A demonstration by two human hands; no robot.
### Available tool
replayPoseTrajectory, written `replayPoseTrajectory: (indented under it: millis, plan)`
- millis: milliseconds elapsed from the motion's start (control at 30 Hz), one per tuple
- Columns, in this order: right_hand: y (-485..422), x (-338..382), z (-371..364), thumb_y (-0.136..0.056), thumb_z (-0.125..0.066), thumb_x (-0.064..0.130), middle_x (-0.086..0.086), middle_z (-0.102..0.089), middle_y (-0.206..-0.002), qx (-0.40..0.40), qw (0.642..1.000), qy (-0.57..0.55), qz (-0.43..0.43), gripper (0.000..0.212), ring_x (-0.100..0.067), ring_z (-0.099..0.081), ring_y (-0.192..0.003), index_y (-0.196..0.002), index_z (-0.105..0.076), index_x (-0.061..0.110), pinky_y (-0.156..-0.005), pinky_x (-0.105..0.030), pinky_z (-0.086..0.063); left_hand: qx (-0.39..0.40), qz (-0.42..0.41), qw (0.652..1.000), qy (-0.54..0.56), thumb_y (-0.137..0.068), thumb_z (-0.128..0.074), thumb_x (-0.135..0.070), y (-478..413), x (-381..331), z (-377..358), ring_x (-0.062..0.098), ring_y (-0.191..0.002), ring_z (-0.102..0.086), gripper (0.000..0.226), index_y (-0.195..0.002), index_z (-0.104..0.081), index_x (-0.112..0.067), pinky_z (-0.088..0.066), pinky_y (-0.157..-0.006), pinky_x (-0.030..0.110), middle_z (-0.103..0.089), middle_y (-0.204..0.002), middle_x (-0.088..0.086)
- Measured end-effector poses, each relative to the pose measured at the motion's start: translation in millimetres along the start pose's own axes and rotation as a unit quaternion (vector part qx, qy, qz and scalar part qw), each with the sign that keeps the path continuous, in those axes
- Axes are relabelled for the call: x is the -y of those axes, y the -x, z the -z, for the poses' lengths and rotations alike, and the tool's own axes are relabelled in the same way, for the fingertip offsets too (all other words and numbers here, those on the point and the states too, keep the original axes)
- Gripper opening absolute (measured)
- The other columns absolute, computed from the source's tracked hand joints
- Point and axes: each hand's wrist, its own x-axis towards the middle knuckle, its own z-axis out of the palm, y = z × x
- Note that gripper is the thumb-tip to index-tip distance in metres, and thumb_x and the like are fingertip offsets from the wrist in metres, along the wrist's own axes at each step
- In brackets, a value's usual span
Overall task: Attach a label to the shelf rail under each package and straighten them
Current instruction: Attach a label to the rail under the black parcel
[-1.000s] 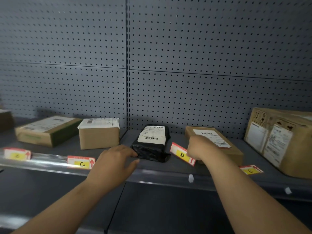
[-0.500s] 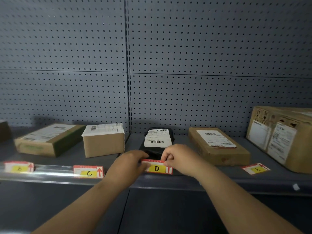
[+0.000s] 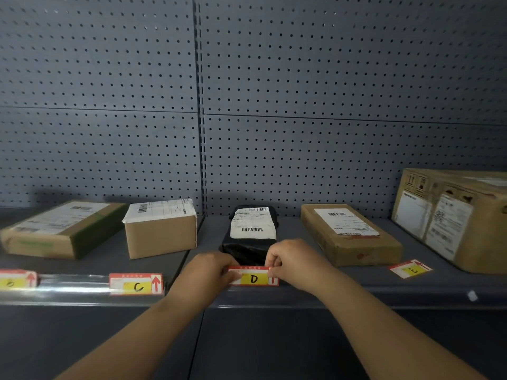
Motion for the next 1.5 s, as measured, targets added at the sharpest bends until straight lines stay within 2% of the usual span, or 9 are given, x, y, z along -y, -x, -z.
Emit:
replayPoseTrajectory:
  millis: [200,367,567,800,900,1067,1200,1367,1500]
  plan:
    - [0,1,-1,-0.089,-0.062,0.015,-0.003,-0.068,-0.108,-0.003,1.000,0.000,-0.004,0.013,-0.015,-0.064,-0.095,-0.101,-0.069,0.015,-0.075,-0.023,-0.048,0.002,0.003,1.000,0.022,-0.083,-0.064,-0.022,0,2,0,0.010,-0.072,-0.062,0.014,-0.095,-0.070,-0.022,-0.037,-0.058,0.009,-0.071,-0.085,0.002]
    - [-1,-1,-1,-0.088,-0.064,0.015,-0.003,-0.070,-0.106,-0.006,1.000,-0.017,-0.012,0.012,-0.015,-0.065,-0.092,-0.098,-0.070,0.015,-0.074,-0.023,-0.049,0.000,-0.003,0.999,0.043,-0.085,-0.061,-0.022,1,1,0,0.010,-0.076,-0.063,0.016,-0.098,-0.071,-0.024,-0.038,-0.063,0.008,-0.073,-0.088,0.002]
    - [0,-4,-4,-0.087,-0.066,0.016,-0.003,-0.072,-0.103,-0.012,0.999,-0.034,-0.012,0.011,-0.011,-0.064,-0.086,-0.097,-0.070,0.015,-0.071,-0.020,-0.049,0.005,0.009,0.997,0.078,-0.083,-0.064,-0.023,1,2,3,0.012,-0.081,-0.064,0.013,-0.093,-0.072,-0.024,-0.047,-0.075,0.022,-0.073,-0.089,0.002]
    - [0,-4,-4,-0.087,-0.066,0.016,-0.002,-0.072,-0.102,-0.016,0.999,-0.036,-0.013,0.011,-0.010,-0.062,-0.083,-0.097,-0.070,0.016,-0.068,-0.018,-0.047,0.010,0.030,0.992,0.120,-0.082,-0.065,-0.022,0,3,5,0.007,-0.080,-0.064,0.011,-0.089,-0.073,-0.025,-0.042,-0.065,0.005,-0.072,-0.087,-0.003]
    - [-1,-5,-5,-0.087,-0.066,0.016,-0.002,-0.071,-0.103,-0.014,0.999,-0.036,-0.013,0.011,-0.009,-0.060,-0.081,-0.097,-0.070,0.016,-0.063,-0.016,-0.045,0.017,0.033,0.991,0.129,-0.083,-0.064,-0.022,0,4,4,0.004,-0.080,-0.063,0.012,-0.092,-0.072,-0.024,-0.041,-0.064,0.004,-0.070,-0.086,-0.006]
    - [-3,-1,0,-0.087,-0.066,0.014,-0.004,-0.071,-0.102,0.006,0.999,-0.038,-0.014,0.012,-0.009,-0.059,-0.081,-0.098,-0.071,0.014,-0.072,-0.022,-0.048,0.015,0.036,0.988,0.149,-0.083,-0.064,-0.019,0,6,3,0.004,-0.081,-0.063,0.012,-0.089,-0.072,-0.027,-0.041,-0.067,0.005,-0.069,-0.083,-0.011]
    - [-2,0,-3,-0.088,-0.065,0.015,-0.004,-0.071,-0.104,0.009,1.000,-0.016,-0.013,0.013,-0.010,-0.060,-0.083,-0.099,-0.071,0.014,-0.063,-0.017,-0.044,0.013,0.020,0.992,0.125,-0.083,-0.065,-0.019,0,8,1,-0.008,-0.070,-0.059,0.013,-0.092,-0.072,-0.024,-0.039,-0.062,0.001,-0.061,-0.075,-0.021]
    - [-1,0,-6,-0.088,-0.064,0.016,-0.003,-0.071,-0.103,-0.007,1.000,-0.010,-0.020,0.011,-0.015,-0.066,-0.091,-0.097,-0.070,0.016,-0.074,-0.026,-0.051,-0.011,-0.013,0.996,0.092,-0.083,-0.064,-0.017,0,8,0,0.002,-0.070,-0.055,0.014,-0.094,-0.072,-0.022,-0.035,-0.064,0.003,-0.055,-0.074,-0.015]
    - [2,0,-10,-0.089,-0.063,0.016,-0.003,-0.072,-0.104,-0.015,1.000,0.000,-0.014,0.011,-0.016,-0.066,-0.092,-0.098,-0.070,0.015,-0.076,-0.027,-0.052,-0.028,-0.039,0.996,0.069,-0.082,-0.065,-0.015,2,8,-2,0.001,-0.071,-0.053,0.016,-0.096,-0.072,-0.019,-0.035,-0.063,0.001,-0.052,-0.072,-0.015]
